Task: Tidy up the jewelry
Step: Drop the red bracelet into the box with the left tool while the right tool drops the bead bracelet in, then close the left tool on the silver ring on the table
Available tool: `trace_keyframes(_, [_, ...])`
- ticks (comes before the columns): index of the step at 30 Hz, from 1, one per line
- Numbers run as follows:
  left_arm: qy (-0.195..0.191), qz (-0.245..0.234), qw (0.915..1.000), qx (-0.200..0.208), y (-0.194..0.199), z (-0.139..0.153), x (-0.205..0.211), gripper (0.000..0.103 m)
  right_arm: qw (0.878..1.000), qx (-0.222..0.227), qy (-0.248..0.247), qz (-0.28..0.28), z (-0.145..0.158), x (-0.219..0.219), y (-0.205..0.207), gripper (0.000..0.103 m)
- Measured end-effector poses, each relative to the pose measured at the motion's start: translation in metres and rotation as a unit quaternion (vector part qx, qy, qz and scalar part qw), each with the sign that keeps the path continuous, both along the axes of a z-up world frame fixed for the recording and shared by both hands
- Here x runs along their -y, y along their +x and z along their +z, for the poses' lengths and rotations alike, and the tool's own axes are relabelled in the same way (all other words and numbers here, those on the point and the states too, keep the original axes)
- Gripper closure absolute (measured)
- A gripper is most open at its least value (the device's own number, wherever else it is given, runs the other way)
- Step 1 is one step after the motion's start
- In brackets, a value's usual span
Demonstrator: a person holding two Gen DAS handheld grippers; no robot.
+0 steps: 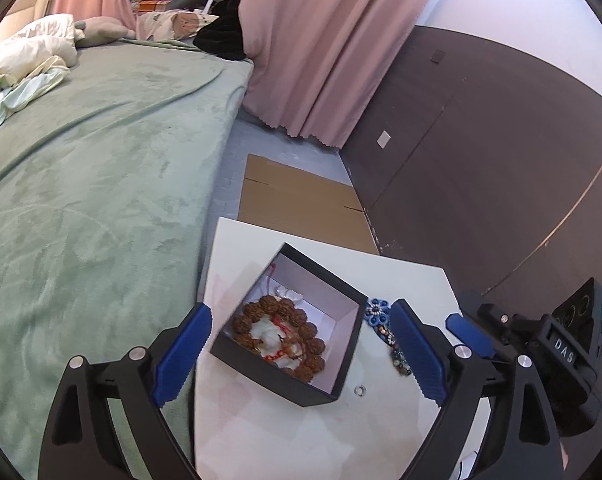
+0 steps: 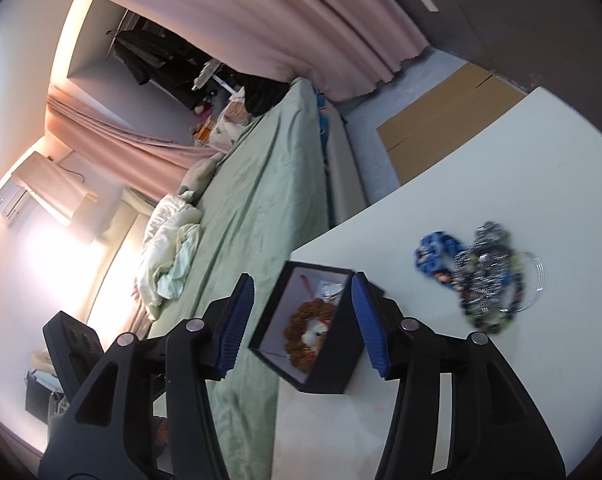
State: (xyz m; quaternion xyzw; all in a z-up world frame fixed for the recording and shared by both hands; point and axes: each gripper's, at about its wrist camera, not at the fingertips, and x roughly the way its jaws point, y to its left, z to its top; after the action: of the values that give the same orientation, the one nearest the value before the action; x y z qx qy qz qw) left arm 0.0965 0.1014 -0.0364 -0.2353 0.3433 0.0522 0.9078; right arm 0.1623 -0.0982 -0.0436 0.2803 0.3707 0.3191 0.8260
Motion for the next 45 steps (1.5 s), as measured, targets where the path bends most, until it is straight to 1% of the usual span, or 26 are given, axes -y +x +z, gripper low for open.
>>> trace_keyframes(6, [0.019,-0.022,0.9996,-0.003,0.006,-0.003,0.023,0.016,1.0,-0.005,-0.009,-0.015,0.002,0.023,0.0,0.047])
trace_keyframes(9, [0.024,-0.037,0.999,-0.007,0.009,-0.005,0.035,0.016,1.0,-0.01,-0.012,-0.02,0.002,0.034,0.0,0.043])
trace_keyframes(12, [0.032,-0.06,0.9977,-0.009,0.011,-0.008,0.052,0.017,0.999,-0.013,-0.022,-0.026,0.003,0.043,0.001,0.041])
trace_keyframes(14, [0.04,-0.075,0.9963,-0.013,0.013,-0.009,0.064,0.021,0.999,-0.014,-0.028,-0.027,0.003,0.046,0.001,0.038])
trace_keyframes(21, [0.059,-0.113,0.9912,-0.036,0.022,-0.021,0.096,0.032,0.997,-0.034,-0.062,-0.037,-0.005,0.062,0.003,0.037])
trace_keyframes(22, [0.06,-0.119,0.9903,-0.04,0.023,-0.024,0.1,0.034,0.996,-0.04,-0.066,-0.037,-0.008,0.065,0.004,0.034])
trace_keyframes(23, [0.061,-0.121,0.9898,-0.043,0.024,-0.026,0.102,0.037,0.996,-0.044,-0.07,-0.038,-0.01,0.067,0.004,0.03])
trace_keyframes(24, [0.061,-0.125,0.9892,-0.046,0.025,-0.028,0.104,0.039,0.995,-0.048,-0.077,-0.04,-0.011,0.068,0.005,0.028])
trace_keyframes(25, [0.062,-0.129,0.9883,-0.051,0.026,-0.031,0.106,0.044,0.994,-0.053,-0.086,-0.044,-0.013,0.071,0.006,0.026])
trace_keyframes(26, [0.061,-0.133,0.9876,-0.056,0.028,-0.033,0.108,0.046,0.993,-0.058,-0.093,-0.047,-0.015,0.074,0.006,0.025])
trace_keyframes(28, [0.061,-0.138,0.9865,-0.063,0.03,-0.038,0.112,0.053,0.991,-0.069,-0.103,-0.048,-0.019,0.078,0.008,0.022])
trace_keyframes(29, [0.062,-0.14,0.9859,-0.067,0.031,-0.04,0.114,0.055,0.99,-0.075,-0.108,-0.049,-0.022,0.08,0.009,0.021])
trace_keyframes(31, [0.065,-0.148,0.9837,-0.08,0.035,-0.047,0.12,0.062,0.988,-0.09,-0.118,-0.05,-0.028,0.085,0.01,0.021])
trace_keyframes(35, [0.084,-0.151,0.9801,-0.098,0.041,-0.06,0.131,0.066,0.986,-0.11,-0.119,-0.048,-0.035,0.094,0.011,0.021])
trace_keyframes(41, [0.118,-0.158,0.973,-0.12,0.047,-0.081,0.144,0.071,0.986,-0.113,-0.111,-0.051,-0.033,0.107,0.011,0.02])
trace_keyframes(45, [0.128,-0.153,0.9706,-0.134,0.053,-0.095,0.144,0.074,0.987,-0.116,-0.105,-0.049,-0.031,0.112,0.012,0.02])
